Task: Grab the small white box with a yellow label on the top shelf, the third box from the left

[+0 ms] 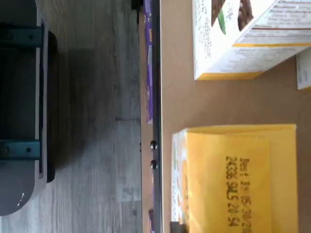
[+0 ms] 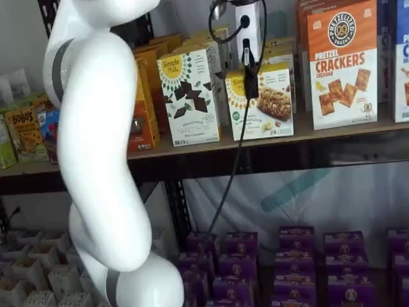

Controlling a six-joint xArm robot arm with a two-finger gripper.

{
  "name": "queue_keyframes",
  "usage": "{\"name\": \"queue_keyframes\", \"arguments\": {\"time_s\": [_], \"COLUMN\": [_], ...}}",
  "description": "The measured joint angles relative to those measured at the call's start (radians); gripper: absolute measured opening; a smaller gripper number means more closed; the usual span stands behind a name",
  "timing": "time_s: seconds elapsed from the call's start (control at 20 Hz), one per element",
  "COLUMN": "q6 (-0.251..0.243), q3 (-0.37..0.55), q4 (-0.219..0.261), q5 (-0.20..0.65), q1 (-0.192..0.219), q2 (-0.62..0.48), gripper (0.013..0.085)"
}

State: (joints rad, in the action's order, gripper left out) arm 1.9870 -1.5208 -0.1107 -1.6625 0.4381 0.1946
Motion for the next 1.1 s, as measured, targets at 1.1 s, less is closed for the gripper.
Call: {"name": "queue_keyframes", "arguments": {"time_s": [1.1], "q6": [0.005], "q3": [0.036], "q4": [-0.011], "q5": [-0.130], "q1": [0.017], "q2": [0.107], "gripper": [0.0370]}}
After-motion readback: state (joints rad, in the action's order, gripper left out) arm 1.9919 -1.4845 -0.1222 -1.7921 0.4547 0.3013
